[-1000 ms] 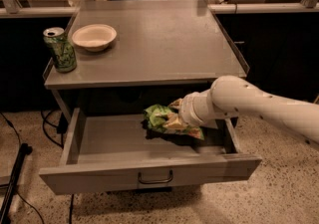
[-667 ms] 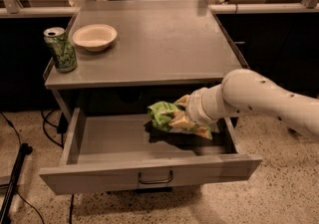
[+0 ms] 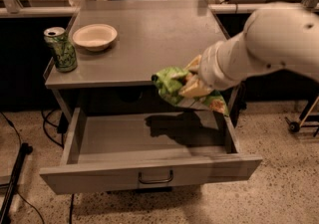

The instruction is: Pick green rice chip bag from top drawer and place on counter

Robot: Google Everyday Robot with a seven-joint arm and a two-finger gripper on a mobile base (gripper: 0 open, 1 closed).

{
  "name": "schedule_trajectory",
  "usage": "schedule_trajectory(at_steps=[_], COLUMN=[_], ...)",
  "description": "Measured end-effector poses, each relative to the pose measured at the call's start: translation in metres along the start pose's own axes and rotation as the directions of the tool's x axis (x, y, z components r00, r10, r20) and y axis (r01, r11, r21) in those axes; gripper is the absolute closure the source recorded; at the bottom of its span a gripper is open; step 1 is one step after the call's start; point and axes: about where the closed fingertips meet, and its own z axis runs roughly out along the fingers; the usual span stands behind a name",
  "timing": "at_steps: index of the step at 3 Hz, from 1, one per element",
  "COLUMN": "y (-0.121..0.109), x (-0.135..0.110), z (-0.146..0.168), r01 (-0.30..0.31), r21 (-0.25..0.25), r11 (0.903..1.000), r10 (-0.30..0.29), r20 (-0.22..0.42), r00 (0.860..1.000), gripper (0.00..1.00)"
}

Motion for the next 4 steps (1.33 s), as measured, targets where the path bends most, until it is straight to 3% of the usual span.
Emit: schedule_trajectory(at_steps=[1,2,4], y=[-0.061,-0.061,-0.088], x=[-0.04,-0.04,-0.041], z=[-0.048,-0.048,-0.018], r01=[0.069,0.07,0.092], r21=[0.087,0.087,0.117], r11=[0.9938,0.9938,0.9889], r10=[-0.067,-0.067,-0.093], r20=[-0.033,-0.032,-0.001], r00=[0.997,0.997,0.996], gripper=[1.0,1.0,1.0])
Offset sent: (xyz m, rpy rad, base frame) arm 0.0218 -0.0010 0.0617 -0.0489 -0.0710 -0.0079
